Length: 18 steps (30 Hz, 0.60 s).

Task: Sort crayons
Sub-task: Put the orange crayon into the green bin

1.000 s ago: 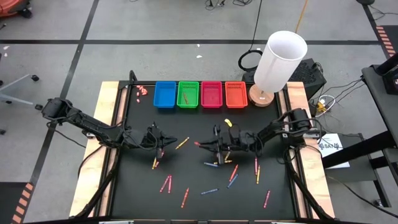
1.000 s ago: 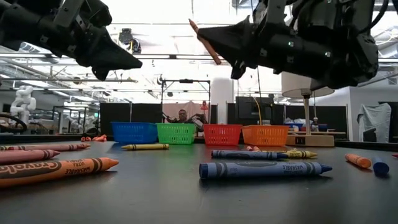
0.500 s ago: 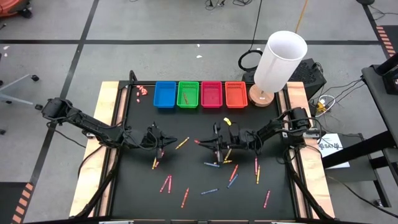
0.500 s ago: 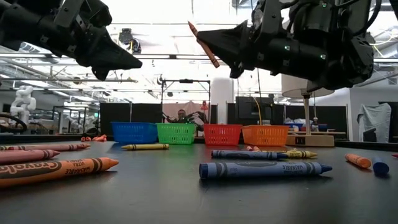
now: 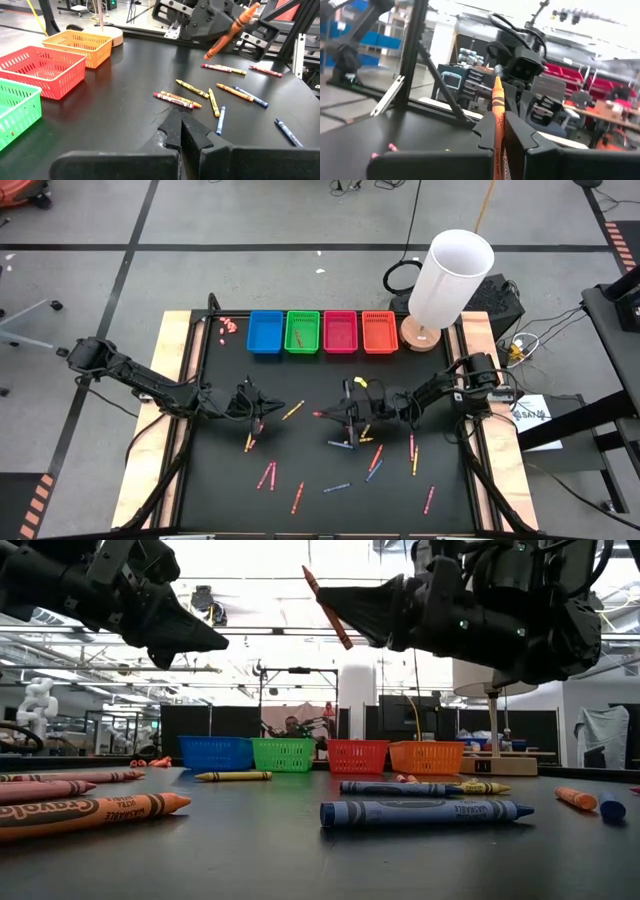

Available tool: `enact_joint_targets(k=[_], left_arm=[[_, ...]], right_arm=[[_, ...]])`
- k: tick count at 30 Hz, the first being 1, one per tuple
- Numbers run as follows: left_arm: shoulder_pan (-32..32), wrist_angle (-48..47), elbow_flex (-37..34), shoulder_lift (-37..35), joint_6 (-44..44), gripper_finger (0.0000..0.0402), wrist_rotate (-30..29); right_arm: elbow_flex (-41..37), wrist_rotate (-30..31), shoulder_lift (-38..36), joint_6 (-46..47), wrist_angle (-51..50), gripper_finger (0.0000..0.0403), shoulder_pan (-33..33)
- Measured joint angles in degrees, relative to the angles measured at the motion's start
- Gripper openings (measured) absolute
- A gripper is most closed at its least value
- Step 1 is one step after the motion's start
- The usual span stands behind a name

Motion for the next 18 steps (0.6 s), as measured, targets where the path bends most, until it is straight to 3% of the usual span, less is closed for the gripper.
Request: enact_joint_targets(k=[18], left_arm=[[0.0, 0.0, 0.0, 0.0, -0.07, 0.0001, 0.0]], right_arm=[[0.0, -2.07, 0.0, -20.66, -0.12, 0.0003, 0.0]])
